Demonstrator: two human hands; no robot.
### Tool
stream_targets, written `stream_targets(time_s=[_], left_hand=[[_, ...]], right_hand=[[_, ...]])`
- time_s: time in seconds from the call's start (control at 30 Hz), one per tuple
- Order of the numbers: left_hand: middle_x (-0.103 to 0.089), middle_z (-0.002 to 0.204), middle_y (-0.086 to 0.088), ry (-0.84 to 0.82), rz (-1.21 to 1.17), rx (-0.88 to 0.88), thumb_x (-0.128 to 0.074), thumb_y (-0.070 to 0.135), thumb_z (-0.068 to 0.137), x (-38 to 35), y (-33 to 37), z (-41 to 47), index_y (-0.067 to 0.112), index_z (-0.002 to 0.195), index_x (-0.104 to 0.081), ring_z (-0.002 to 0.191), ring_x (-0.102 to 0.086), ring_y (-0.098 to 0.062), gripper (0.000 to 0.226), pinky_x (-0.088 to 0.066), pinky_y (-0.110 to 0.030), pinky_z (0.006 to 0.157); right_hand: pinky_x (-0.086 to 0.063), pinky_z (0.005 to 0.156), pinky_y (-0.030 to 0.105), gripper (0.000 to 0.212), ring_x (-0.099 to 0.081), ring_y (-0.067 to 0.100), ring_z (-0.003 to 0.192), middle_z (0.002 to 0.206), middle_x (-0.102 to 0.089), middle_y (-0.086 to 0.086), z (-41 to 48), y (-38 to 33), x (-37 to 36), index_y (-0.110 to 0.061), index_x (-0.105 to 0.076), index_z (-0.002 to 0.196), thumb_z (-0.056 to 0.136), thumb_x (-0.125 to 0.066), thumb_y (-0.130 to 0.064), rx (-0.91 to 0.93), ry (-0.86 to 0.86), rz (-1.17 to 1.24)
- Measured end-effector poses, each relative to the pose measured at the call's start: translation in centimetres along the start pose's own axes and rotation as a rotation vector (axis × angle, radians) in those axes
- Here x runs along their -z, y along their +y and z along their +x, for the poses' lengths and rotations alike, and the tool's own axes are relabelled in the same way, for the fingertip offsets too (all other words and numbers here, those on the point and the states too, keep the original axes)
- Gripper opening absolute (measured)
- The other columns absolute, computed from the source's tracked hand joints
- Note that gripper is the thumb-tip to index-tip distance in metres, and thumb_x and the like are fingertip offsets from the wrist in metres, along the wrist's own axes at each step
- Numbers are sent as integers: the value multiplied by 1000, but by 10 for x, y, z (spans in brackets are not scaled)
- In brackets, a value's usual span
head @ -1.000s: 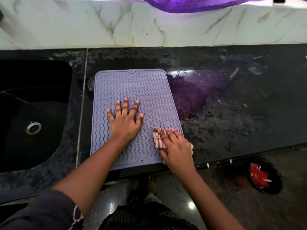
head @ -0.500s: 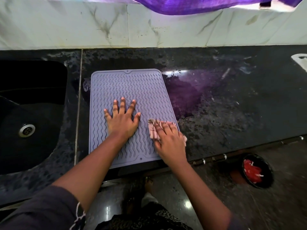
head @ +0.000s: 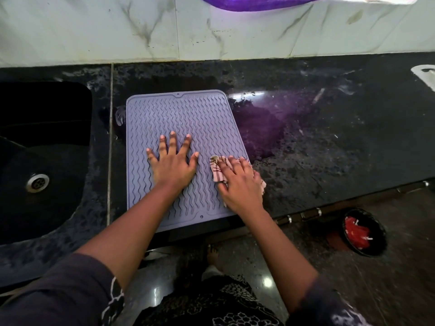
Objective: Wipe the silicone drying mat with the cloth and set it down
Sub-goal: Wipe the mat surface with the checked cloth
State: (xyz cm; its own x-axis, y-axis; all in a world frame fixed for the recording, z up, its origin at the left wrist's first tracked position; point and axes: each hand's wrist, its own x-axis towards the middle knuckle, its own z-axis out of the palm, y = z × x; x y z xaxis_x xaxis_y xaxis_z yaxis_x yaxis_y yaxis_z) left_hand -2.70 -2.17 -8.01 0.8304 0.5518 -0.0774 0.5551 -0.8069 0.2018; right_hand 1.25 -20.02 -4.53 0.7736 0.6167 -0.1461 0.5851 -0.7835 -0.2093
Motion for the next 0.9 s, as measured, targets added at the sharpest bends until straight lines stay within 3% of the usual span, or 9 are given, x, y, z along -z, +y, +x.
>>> stream_targets(time_s=[0.13, 0.23, 0.3, 0.4, 0.47, 0.57, 0.73, 0.83, 0.9], left_hand=[[4, 161, -4, -9, 2, 9, -10, 62, 93, 0, 0, 0, 41, 149, 1, 147, 8, -30, 61, 4, -60, 112], [4, 161, -4, -14, 5, 12, -11, 60, 93, 1, 2, 0, 40, 150, 1, 147, 8, -30, 61, 3, -60, 112], [4, 161, -4, -12, 7, 11, -11, 60, 94, 2, 2, -1, 40, 150, 1, 147, 8, -30, 61, 3, -61, 112], [4, 161, -4, -15, 13, 8, -9, 61, 93, 2, 2, -1, 40, 149, 2, 147, 8, -30, 61, 3, -61, 112], [5, 161, -4, -19, 15, 13, -9, 61, 93, 2, 2, -1, 40, 149, 3, 147, 9, -30, 61, 4, -60, 112], [5, 161, -4, -19, 15, 16, -9, 62, 93, 2, 2, -1, 40, 149, 4, 147, 9, -30, 61, 5, -60, 112], [4, 161, -4, -4, 8, 12, -9, 62, 93, 0, 0, 0, 41, 149, 2, 147, 8, -30, 61, 2, -61, 113], [5, 161, -4, -4, 11, 5, -9, 62, 93, 0, 0, 0, 40, 149, 3, 147, 8, -30, 61, 1, -61, 113], [4, 161, -5, -3, 7, 2, -9, 62, 93, 0, 0, -1, 40, 149, 3, 147, 8, -30, 62, 1, -61, 113]], right_hand=[[-40, 95, 46, 54, -43, 30, 128, 135, -52, 7, -37, 9, -7, -21, -50, 132, 83, -35, -40, 38, 29, -78], [-50, 82, 45, 50, -54, 30, 115, 123, -62, 7, -75, 9, -8, -18, -60, 122, 78, -43, -35, 47, -19, -106], [-48, 85, 43, 44, -52, 26, 116, 126, -59, 4, -81, 11, -1, -20, -58, 124, 83, -46, -33, 71, -34, -99], [-48, 91, 42, 44, -52, 21, 107, 125, -56, 1, -54, 22, 24, -26, -53, 129, 89, -41, -39, 44, -88, 198], [-51, 87, 40, 42, -55, 20, 100, 118, -58, 3, -20, 21, 38, -25, -52, 130, 89, -44, -33, 9, 40, 328], [-43, 93, 42, 42, -47, 24, 115, 128, -54, 6, 39, 19, 33, -19, -47, 134, 93, -45, -28, 8, 194, 164], [-34, 102, 46, 50, -33, 27, 132, 143, -42, 8, 37, 25, 6, -14, -36, 140, 94, -39, -32, -46, 100, -67], [-36, 102, 44, 52, -33, 28, 132, 144, -40, 9, -12, 26, 7, -14, -33, 141, 93, -40, -33, -48, 31, -119], [-41, 97, 42, 48, -40, 28, 123, 138, -48, 8, -34, 27, 14, -14, -40, 137, 93, -40, -34, -55, -55, -108]])
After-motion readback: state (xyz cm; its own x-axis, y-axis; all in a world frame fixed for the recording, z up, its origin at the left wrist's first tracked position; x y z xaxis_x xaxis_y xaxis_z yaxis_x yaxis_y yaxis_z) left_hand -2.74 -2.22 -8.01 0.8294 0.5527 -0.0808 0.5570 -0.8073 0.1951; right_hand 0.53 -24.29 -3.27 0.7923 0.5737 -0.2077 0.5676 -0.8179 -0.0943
